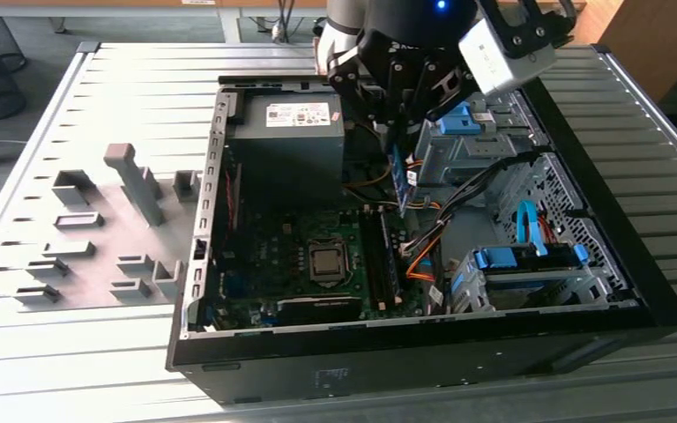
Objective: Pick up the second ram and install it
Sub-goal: 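Insert the second ram into the second slot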
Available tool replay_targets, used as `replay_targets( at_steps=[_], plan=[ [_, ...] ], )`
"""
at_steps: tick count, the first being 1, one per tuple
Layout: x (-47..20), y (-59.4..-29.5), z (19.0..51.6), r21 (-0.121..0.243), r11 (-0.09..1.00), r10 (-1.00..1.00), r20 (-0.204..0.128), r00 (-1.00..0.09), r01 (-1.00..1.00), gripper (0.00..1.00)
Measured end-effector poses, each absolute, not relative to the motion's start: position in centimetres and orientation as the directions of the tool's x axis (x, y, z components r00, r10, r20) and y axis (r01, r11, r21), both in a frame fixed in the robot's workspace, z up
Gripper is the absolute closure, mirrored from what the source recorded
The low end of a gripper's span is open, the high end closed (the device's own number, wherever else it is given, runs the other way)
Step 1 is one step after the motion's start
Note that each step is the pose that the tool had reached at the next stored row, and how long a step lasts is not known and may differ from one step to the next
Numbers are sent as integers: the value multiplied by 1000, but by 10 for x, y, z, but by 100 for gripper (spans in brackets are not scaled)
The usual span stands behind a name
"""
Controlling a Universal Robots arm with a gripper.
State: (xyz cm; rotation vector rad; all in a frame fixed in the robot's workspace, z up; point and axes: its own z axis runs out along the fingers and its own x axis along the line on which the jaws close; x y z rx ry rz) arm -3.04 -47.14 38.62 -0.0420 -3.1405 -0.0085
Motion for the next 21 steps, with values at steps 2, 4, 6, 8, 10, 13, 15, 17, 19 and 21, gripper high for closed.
replay_targets(
  at_steps=[2, 4, 6, 8, 10, 13, 15, 17, 19, 21],
  plan=[
    [-30, -471, 386, 5, 998, 64, 1, -998, 64, 86],
    [-30, -471, 385, 5, 995, 99, 1, -995, 99, 86],
    [-30, -471, 385, 5, 991, 132, 1, -991, 132, 86],
    [-30, -471, 385, 5, 991, 135, 1, -991, 135, 86],
    [-30, -471, 385, 5, 991, 135, 1, -991, 135, 86],
    [-30, -471, 385, 5, 991, 134, 1, -991, 134, 86],
    [-30, -471, 384, 5, 994, 110, 1, -994, 110, 86],
    [-30, -471, 384, 5, 997, 78, 1, -997, 78, 86],
    [-30, -471, 384, 5, 997, 76, 1, -997, 76, 86],
    [-30, -471, 384, 5, 997, 76, 1, -997, 76, 86]
  ],
)
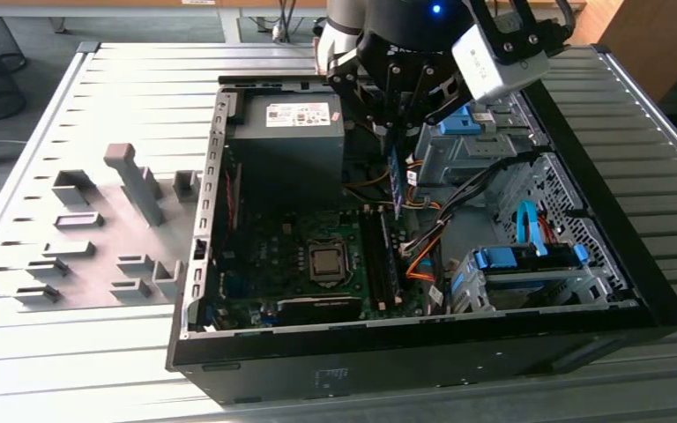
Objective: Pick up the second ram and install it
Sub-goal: 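Insert the second ram into the second slot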
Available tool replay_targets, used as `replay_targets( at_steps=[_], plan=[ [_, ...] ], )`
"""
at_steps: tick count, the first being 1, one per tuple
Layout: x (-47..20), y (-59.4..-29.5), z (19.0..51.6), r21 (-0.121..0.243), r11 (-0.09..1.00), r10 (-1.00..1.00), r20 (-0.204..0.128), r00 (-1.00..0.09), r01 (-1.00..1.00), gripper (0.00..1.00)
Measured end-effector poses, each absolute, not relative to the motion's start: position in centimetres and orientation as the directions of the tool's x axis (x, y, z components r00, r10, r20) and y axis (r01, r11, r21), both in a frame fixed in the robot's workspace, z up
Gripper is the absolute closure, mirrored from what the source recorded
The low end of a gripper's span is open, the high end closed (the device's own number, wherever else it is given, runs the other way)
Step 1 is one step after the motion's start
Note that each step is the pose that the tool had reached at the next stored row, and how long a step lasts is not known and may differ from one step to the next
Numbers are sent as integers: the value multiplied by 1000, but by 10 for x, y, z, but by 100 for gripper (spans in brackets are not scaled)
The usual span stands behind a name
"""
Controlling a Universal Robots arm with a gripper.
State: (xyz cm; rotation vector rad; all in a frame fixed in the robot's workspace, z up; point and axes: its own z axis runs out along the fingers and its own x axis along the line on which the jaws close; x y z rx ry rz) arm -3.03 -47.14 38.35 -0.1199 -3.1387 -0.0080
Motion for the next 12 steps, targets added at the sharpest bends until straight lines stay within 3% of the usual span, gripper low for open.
replay_targets(
  at_steps=[12],
  plan=[
    [-30, -471, 380, 5, 997, 76, 1, -997, 76, 86]
  ],
)
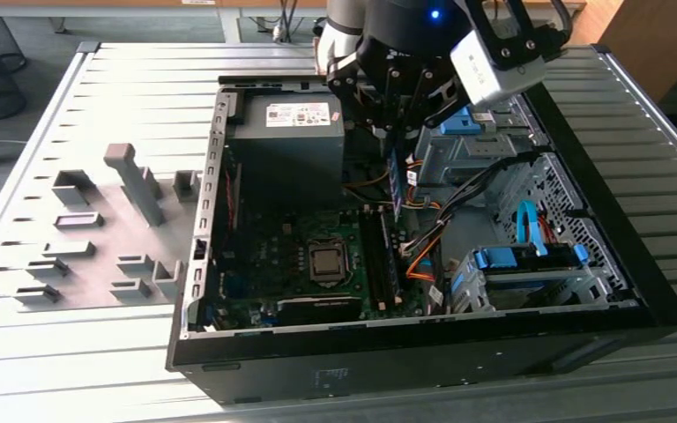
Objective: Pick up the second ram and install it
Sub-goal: 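Insert the second ram into the second slot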
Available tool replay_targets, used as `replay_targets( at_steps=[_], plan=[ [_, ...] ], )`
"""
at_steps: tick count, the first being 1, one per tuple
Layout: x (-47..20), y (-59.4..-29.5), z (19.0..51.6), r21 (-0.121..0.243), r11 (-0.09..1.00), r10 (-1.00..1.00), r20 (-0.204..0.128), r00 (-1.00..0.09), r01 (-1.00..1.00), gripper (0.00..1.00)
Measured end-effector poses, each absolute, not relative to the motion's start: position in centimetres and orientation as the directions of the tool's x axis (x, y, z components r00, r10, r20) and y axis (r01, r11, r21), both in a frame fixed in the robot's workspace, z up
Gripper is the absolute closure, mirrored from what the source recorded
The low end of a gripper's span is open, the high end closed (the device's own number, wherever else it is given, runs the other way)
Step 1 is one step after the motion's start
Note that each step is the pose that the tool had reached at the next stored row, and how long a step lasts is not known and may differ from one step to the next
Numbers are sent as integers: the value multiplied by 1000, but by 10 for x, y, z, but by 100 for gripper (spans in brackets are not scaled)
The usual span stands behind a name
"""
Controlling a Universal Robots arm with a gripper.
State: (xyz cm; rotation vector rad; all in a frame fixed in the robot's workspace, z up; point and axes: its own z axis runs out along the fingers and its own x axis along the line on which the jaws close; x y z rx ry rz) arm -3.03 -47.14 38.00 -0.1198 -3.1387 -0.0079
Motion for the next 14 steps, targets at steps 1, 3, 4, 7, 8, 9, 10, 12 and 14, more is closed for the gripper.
replay_targets(
  at_steps=[1, 3, 4, 7, 8, 9, 10, 12, 14],
  plan=[
    [-30, -471, 380, 5, 997, 76, 1, -997, 76, 86],
    [-30, -471, 379, 5, 997, 76, 1, -997, 76, 86],
    [-30, -471, 379, 5, 997, 76, 1, -997, 76, 86],
    [-30, -471, 378, 5, 997, 76, 1, -997, 76, 86],
    [-30, -471, 378, 5, 997, 76, 1, -997, 76, 86],
    [-30, -471, 377, 5, 997, 76, 1, -997, 76, 86],
    [-30, -471, 377, 5, 997, 76, 1, -997, 76, 86],
    [-30, -471, 377, 5, 997, 76, 1, -997, 76, 86],
    [-30, -471, 376, 5, 997, 76, 1, -997, 76, 86]
  ],
)
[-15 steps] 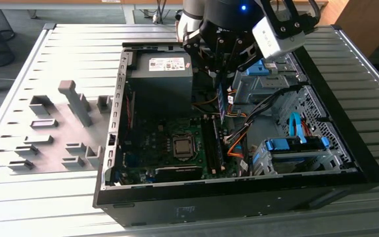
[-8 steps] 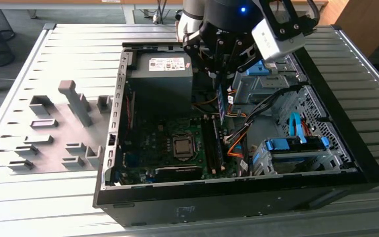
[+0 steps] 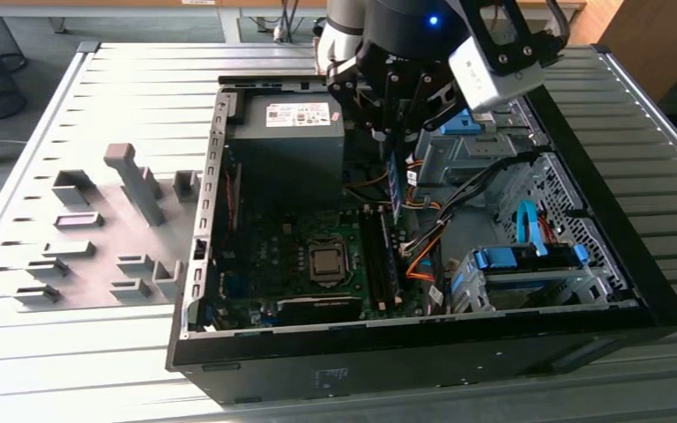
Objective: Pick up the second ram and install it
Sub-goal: 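Insert the second ram into the second slot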
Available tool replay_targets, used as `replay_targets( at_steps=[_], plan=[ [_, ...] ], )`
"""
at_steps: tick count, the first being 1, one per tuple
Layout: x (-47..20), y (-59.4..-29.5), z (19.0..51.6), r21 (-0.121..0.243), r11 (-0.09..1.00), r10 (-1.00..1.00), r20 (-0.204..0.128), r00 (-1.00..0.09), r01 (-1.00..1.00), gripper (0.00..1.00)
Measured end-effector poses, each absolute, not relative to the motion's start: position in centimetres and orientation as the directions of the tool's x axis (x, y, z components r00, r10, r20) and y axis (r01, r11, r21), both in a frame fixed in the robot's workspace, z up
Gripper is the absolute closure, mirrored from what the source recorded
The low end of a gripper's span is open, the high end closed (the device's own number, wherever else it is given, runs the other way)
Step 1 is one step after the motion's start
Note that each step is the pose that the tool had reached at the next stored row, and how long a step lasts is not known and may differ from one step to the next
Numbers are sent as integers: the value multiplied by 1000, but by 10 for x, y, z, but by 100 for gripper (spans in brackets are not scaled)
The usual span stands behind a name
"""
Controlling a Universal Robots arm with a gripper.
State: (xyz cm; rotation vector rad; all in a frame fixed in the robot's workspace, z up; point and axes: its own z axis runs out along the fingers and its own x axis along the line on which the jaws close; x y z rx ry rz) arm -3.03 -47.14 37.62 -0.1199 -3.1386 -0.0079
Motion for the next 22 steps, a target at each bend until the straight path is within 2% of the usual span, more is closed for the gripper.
replay_targets(
  at_steps=[22],
  plan=[
    [-30, -472, 360, 4, 999, 53, 8, -999, 53, 86]
  ],
)
